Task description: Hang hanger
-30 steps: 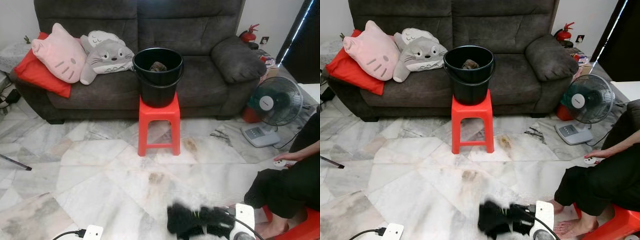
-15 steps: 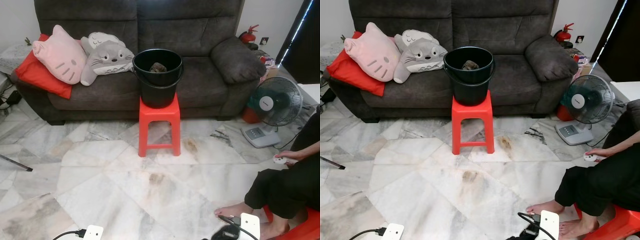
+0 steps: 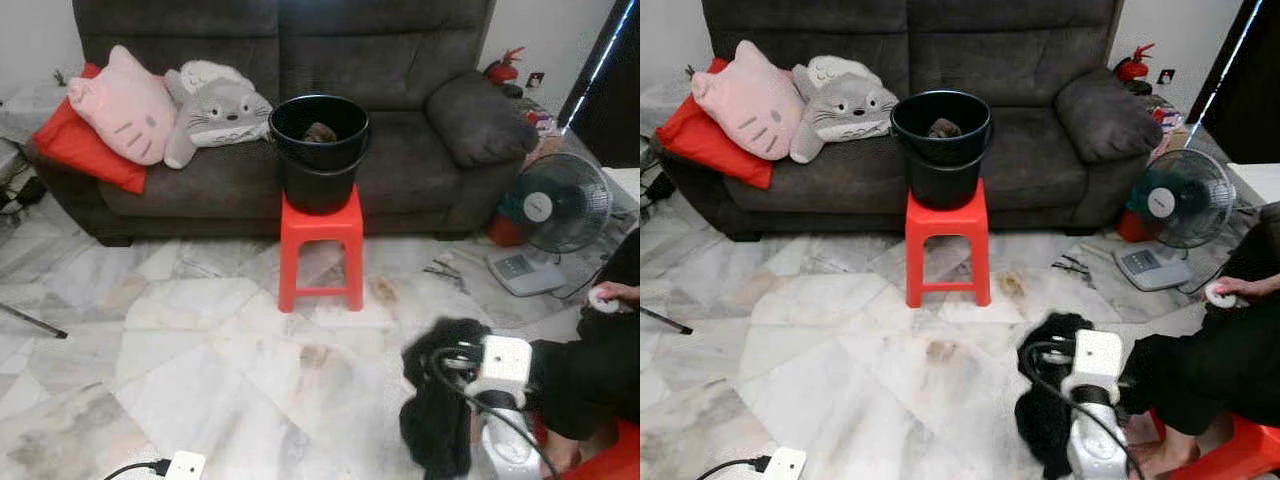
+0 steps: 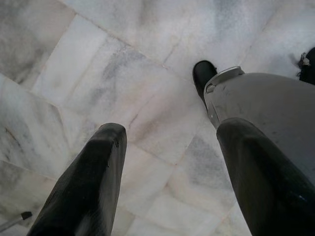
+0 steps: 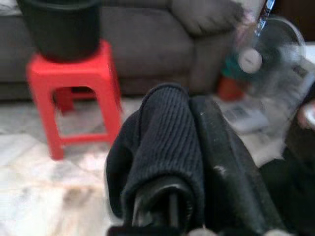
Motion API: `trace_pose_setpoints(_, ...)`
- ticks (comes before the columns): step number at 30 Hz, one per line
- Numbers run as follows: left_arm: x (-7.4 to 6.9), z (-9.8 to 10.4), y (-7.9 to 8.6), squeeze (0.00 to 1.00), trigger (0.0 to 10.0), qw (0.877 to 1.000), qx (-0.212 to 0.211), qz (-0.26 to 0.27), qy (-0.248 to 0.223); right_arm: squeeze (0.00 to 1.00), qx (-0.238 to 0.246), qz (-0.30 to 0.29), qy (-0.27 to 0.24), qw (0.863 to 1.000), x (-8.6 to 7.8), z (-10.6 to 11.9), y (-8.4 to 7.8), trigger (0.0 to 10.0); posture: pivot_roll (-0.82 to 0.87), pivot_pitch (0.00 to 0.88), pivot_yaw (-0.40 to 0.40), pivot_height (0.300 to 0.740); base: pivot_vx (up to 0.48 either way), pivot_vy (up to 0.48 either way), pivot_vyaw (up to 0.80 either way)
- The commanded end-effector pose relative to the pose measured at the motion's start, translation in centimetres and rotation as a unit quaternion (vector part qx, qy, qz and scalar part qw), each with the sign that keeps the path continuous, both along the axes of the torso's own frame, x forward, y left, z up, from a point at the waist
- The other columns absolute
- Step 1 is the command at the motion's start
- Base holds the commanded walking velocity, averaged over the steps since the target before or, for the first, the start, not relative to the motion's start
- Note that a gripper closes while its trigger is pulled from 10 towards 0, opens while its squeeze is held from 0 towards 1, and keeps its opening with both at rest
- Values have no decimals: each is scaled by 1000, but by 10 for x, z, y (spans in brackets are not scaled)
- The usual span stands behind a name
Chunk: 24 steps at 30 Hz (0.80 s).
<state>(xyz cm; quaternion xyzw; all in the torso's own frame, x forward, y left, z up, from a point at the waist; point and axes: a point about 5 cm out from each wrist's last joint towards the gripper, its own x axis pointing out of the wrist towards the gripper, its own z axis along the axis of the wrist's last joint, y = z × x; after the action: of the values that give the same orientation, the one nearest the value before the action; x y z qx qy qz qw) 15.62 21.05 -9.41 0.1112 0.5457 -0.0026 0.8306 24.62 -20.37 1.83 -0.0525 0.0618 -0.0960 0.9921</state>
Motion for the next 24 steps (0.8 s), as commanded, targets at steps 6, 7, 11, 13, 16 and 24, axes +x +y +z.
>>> trace_pose_setpoints(6,-4,-1,1,0,10000,1000,4,-5,6,0,-9,13,6,1000,-5,-7,11,10000,-110,0,-10,740,0,0,546)
trace_pose_setpoints(7,-4,-1,1,0,10000,1000,4,-4,6,0,-8,14,2,1000,-5,-6,11,10000,-107,0,-14,740,0,0,781)
trace_pose_setpoints(11,-4,-1,1,0,10000,1000,4,-3,6,0,-9,24,-2,1000,0,0,13,10000,-109,0,-16,740,0,0,781)
trace_pose_setpoints(13,-3,-1,1,0,10000,1000,3,-3,6,0,-15,26,9,1000,1,3,12,10000,-114,0,-17,740,0,0,781)
trace_pose_setpoints(16,-3,-1,0,0,10000,1000,1,-1,4,0,-14,23,7,1000,3,5,12,10000,-115,0,-17,740,0,0,781)
trace_pose_setpoints(24,-1,-1,0,0,10000,1000,0,1,-1,0,-14,26,17,999,3,3,12,10000,-117,0,-17,740,0,0,781)
